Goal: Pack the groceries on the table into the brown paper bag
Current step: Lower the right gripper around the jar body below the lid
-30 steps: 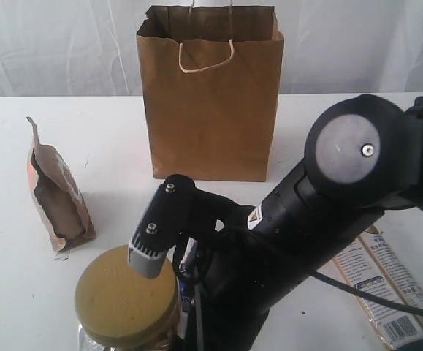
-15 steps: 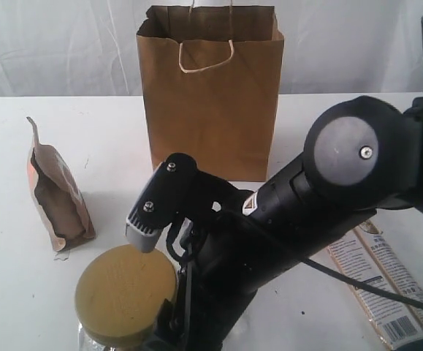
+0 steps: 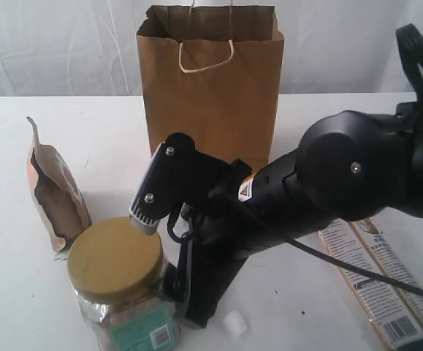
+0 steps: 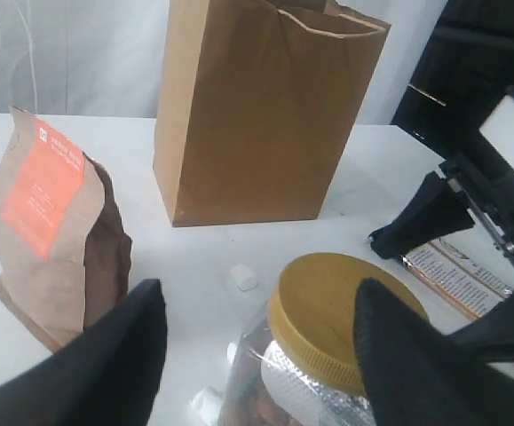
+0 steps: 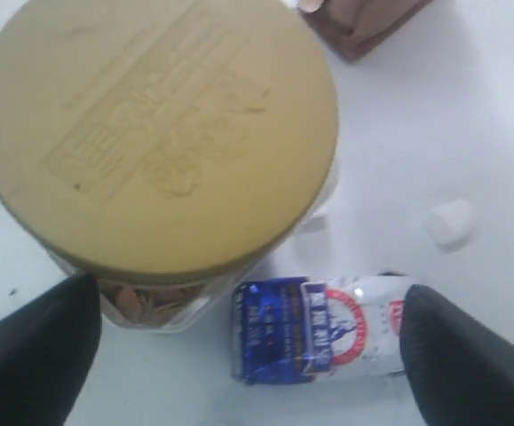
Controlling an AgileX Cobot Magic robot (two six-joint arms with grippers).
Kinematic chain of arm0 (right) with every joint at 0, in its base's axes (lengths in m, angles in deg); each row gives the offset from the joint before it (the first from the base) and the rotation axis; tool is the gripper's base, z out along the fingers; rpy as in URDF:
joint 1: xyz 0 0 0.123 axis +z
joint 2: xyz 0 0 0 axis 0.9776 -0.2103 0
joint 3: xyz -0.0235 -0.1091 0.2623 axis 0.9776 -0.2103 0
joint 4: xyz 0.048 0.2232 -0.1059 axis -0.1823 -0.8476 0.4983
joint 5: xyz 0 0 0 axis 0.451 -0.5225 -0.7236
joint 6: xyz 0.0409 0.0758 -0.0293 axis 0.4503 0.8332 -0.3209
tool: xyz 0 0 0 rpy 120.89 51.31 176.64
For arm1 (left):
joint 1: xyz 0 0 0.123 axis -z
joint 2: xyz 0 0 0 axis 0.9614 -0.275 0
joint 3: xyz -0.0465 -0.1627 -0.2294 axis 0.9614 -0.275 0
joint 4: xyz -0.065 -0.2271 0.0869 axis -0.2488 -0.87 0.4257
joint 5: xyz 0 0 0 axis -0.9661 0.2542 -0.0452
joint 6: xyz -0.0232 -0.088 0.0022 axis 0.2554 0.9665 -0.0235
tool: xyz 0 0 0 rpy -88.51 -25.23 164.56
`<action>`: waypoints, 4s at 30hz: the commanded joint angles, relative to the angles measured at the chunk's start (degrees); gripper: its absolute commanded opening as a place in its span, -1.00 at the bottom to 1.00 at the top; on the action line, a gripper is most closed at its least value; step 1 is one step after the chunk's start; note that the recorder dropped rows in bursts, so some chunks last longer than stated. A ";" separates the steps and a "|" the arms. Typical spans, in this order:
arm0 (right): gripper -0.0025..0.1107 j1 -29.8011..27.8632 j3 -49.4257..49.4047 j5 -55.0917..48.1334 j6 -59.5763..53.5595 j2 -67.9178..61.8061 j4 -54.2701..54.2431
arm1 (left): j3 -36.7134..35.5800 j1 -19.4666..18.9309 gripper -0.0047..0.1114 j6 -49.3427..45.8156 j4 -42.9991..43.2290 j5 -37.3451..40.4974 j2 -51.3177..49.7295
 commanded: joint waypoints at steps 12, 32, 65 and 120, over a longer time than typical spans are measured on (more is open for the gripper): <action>0.34 0.24 2.47 5.93 13.36 0.21 1.43 | 0.34 0.28 0.19 -0.14 -0.79 1.47 0.14; 0.70 6.69 2.47 -0.29 15.03 -5.61 -7.37 | 0.34 0.28 0.19 -0.14 -1.15 1.61 0.14; 0.72 7.34 2.47 7.62 27.38 -7.30 4.73 | 0.34 0.28 0.19 -0.14 -1.44 2.39 0.14; 0.72 8.54 -11.59 37.15 62.18 -6.88 42.92 | 0.34 0.28 0.19 -0.14 -1.21 2.38 0.14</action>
